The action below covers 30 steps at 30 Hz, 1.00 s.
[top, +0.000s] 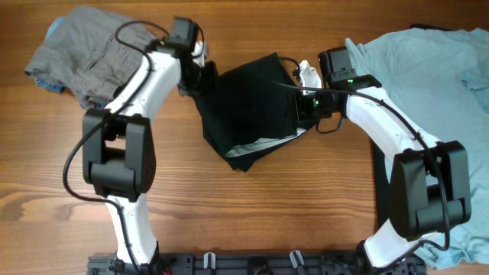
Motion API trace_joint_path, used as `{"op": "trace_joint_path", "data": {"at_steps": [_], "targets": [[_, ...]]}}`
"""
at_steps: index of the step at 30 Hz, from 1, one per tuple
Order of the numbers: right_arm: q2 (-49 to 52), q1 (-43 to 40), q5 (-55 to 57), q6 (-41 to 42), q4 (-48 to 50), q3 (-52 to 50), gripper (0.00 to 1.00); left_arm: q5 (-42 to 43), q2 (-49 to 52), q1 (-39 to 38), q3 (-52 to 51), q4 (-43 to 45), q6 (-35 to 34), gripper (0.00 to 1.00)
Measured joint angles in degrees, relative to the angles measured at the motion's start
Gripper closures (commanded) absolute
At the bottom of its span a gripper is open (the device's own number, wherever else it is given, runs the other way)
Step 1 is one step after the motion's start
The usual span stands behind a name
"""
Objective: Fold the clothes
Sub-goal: 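Carry the black shorts with the left gripper to the top-left grey garment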
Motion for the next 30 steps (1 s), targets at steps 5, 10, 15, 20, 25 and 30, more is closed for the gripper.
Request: {"op": "trace_joint_path", "data": {"at_steps": [5, 10, 15, 20, 25, 30], "targets": [[2.32, 0.07, 4.79, 5.03, 0.74, 0.00, 0.96, 5.86, -0.17, 1.90, 5.99, -17.73, -0.26, 0.00], [8.55, 0.04, 6.51, 9.90, 1.18, 0.13, 0.96, 7.43, -0.15, 2.05, 2.69, -23.10, 0.63, 0.00], [8.96, 0.04, 6.32, 12.07, 1.16, 0.46, 0.96, 10.58, -0.11, 3.02, -7.67, -16.04, -0.07, 0.00], [9.03, 0.04, 6.25, 12.15, 1.20, 0.55, 0.96, 20.06, -3.34, 3.19, -19.76, 5.22, -9.29, 0.00], [9.05, 0.04, 6.25, 12.11, 1.22, 0.57, 0.95, 28.00, -4.00, -1.75, -27.26, 32.41, -19.02, 0.03], [9.07, 0.11, 6.25, 12.11, 1.16, 0.57, 0.96, 23.26, -3.19, -6.36, -28.15, 37.22, -25.73, 0.76]]}}
